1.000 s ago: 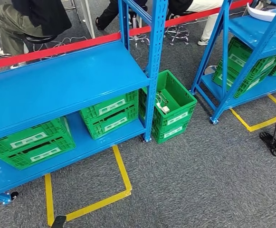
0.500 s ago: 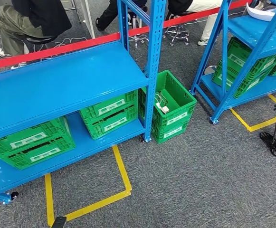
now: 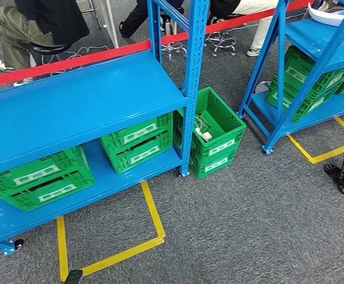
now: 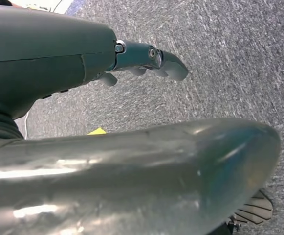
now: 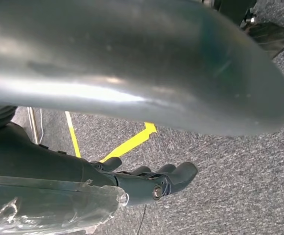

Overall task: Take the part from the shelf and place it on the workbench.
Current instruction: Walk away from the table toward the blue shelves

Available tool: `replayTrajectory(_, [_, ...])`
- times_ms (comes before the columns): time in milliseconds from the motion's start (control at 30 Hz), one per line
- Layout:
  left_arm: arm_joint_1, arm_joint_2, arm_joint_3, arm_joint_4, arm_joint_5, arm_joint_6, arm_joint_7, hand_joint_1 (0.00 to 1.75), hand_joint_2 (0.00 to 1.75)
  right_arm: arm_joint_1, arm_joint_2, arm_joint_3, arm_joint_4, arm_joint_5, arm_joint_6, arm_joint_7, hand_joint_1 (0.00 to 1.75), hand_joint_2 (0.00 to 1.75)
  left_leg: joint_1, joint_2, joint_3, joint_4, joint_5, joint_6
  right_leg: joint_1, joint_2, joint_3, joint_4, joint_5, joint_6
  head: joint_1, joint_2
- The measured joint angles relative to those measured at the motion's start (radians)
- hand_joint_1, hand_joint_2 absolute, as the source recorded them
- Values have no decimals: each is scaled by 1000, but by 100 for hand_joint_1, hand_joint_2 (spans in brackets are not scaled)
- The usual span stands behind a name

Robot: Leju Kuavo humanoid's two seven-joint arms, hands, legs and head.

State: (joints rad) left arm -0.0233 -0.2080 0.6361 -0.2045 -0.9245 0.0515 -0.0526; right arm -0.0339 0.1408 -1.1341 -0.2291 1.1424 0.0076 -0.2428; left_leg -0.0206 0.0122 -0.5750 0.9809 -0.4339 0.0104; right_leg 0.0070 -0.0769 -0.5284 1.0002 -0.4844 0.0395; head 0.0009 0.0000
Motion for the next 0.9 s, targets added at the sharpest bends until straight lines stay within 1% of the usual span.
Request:
replayTrajectory(33, [0, 0, 1, 0, 0, 0, 0, 0, 0, -1, 0, 0, 0, 0, 0, -1, 0, 0, 3, -3, 3, -5, 2, 3, 0, 14, -4, 11, -9, 4, 0, 0])
replayTrajectory(67, [-1, -1, 3, 0, 0, 0, 0, 0, 0, -1, 0, 0, 0, 0, 0, -2, 0, 0, 7, -7, 6, -9, 4, 7, -1, 32, -16, 39, -29, 7, 2, 0])
replayTrajectory(100, [-3, -2, 5, 0, 0, 0, 0, 0, 0, 1, 0, 0, 0, 0, 0, -2, 0, 0, 11, -14, 8, -12, 6, 8, -3, 51, -41, 92, -59, 10, 3, 0])
replayTrajectory(133, [-4, -2, 6, 0, 0, 0, 0, 0, 0, 3, 0, 0, 0, 0, 0, -3, 0, 0, 12, -22, 8, -12, 6, 9, -4, 64, -74, 162, -93, 12, 4, 0])
replayTrajectory(167, [-6, -3, 7, 0, 0, 0, 0, 0, 0, 5, 0, 0, 0, 0, 0, -3, 0, 0, 12, -31, 8, -12, 6, 9, -6, 69, -108, 232, -121, 13, 4, 0])
replayTrajectory(200, [-6, -3, 7, 0, 0, 0, 0, 0, 0, 8, 0, 0, 0, 0, 0, -3, 0, 0, 12, -43, 8, -12, 6, 9, -8, 71, -133, 280, -134, 14, 4, 0])
replayTrajectory(233, [-6, -3, 8, 0, 0, 0, 0, 0, 0, 9, 0, 0, 0, 0, 0, -2, 0, 0, 13, -56, 9, -11, 7, 7, -9, 72, -140, 290, -126, 15, 5, 0])
replayTrajectory(267, [-6, -4, 8, 0, 0, 0, 0, 0, 0, 10, 0, 0, 0, 0, 0, -2, 0, 0, 15, -70, 10, -11, 7, 4, -11, 76, -125, 256, -97, 16, 4, 0])
replayTrajectory(300, [-6, -4, 9, 0, 0, 0, 0, 0, 0, 10, 0, 0, 0, -1, 0, -2, 0, 0, 17, -85, 11, -10, 7, -1, -15, 87, -94, 190, -58, 17, 4, 0])
replayTrajectory(333, [-6, -4, 9, 0, 0, 0, 0, 0, 0, 10, 0, 0, 0, -1, 0, -2, 0, 0, 19, -100, 11, -8, 8, -7, -20, 111, -59, 119, -30, 19, 5, 0])
replayTrajectory(367, [-7, -4, 10, 0, 0, 0, 0, 0, 0, 10, 0, 0, 0, -1, 2, -3, 0, 0, 20, -114, 9, -4, 8, -14, -24, 131, -31, 61, -10, 17, 5, 0])
replayTrajectory(400, [-8, -4, 10, 0, 0, 0, 0, 0, 0, 9, 0, 0, 0, -1, 4, -3, 0, 0, 20, -126, 6, -2, 8, -21, -26, 145, -14, 27, -4, 14, 4, 0])
replayTrajectory(433, [-7, -4, 11, 0, -1, 0, 0, 0, 0, 8, 1, 0, 0, -1, 7, -4, 0, 0, 21, -136, 2, -1, 11, -28, -25, 150, -8, 18, -7, 7, 4, 0])
replayTrajectory(467, [-5, -4, 12, 0, -2, 0, 0, 0, 0, 6, 1, 0, 0, -1, 10, -4, 0, 0, 23, -146, -1, -2, 14, -34, -23, 140, -8, 18, -5, -2, 3, 0])
replayTrajectory(500, [-2, -3, 13, 0, -3, 0, 0, 0, 0, 5, 1, 0, 0, -1, 11, -4, 0, 0, 24, -149, -4, -3, 15, -40, -22, 128, -7, 19, -3, -9, 3, 0])
replayTrajectory(533, [0, -3, 14, 0, -4, 0, 0, 0, 0, 5, 1, 0, 0, -1, 12, -4, 0, 0, 24, -136, -9, 5, 9, -45, -22, 117, -7, 18, -1, -16, 2, 0])
replayTrajectory(567, [-1, -3, 15, 0, -6, 0, 0, 0, 0, 5, 1, 0, 0, -1, 13, -3, 0, 0, 22, -112, -21, 28, -7, -51, -23, 104, -7, 17, 1, -22, -3, 0])
replayTrajectory(600, [-2, -3, 15, 0, -7, 0, 0, 0, 0, 6, 1, 0, 0, 0, 13, -1, 0, 0, 21, -81, -42, 73, -35, -55, -23, 91, -7, 16, 1, -27, -7, 0])
replayTrajectory(633, [-5, -3, 16, 0, -8, 0, 0, 0, 0, 8, 0, -1, 0, 0, 13, 1, 0, 0, 20, -52, -74, 138, -69, -58, -21, 79, -7, 16, 0, -31, -12, 0])
replayTrajectory(667, [-7, -4, 16, 0, -8, 0, 0, 0, 44, 9, 0, -1, 0, 1, 12, 4, 0, 44, 21, -36, -108, 209, -101, -61, -20, 65, -8, 16, 0, -33, -15, 0])
replayTrajectory(700, [-8, -4, 16, 0, -10, 0, 0, 0, 87, 10, 0, -2, 0, 1, 9, 7, 0, 87, 21, -28, -135, 264, -119, -62, -18, 54, -8, 16, -1, -34, -15, 0])
replayTrajectory(733, [-6, -4, 17, 0, -11, 1, 0, 0, 131, 10, 0, -3, 0, 1, 6, 10, 0, 131, 22, -25, -146, 288, -118, -62, -17, 44, -8, 16, -2, -35, -15, 0])
replayTrajectory(767, [-3, -4, 17, 0, -14, 1, 0, 0, 175, 9, 0, -3, -1, 1, 3, 13, 0, 175, 22, -23, -135, 271, -98, -61, -17, 37, -8, 16, -2, -34, -15, 0])
replayTrajectory(800, [2, -3, 17, 0, -15, 1, 0, 0, 175, 7, 0, 0, -2, -1, 2, 16, 0, 175, 22, -22, -106, 218, -64, -57, -17, 33, -6, 16, -3, -33, -15, 0])
replayTrajectory(833, [7, -1, 15, 0, -13, 1, 0, 0, 175, 5, 0, 6, -5, -7, 4, 17, 0, 175, 21, -15, -66, 147, -31, -53, -17, 30, -5, 16, -4, -32, -15, 0])
replayTrajectory(867, [11, 1, 13, 0, -6, 1, 0, 0, 175, 3, 0, 17, -10, -19, 6, 18, 0, 175, 19, -9, -29, 79, -10, -48, -14, 29, -4, 17, -6, -28, -16, 0])
replayTrajectory(900, [15, 3, 9, 0, 5, 1, 0, 0, 175, 2, -2, 30, -15, -35, 7, 21, 0, 175, 17, -4, -5, 32, 0, -43, -12, 28, -4, 18, -7, -24, -16, 0])
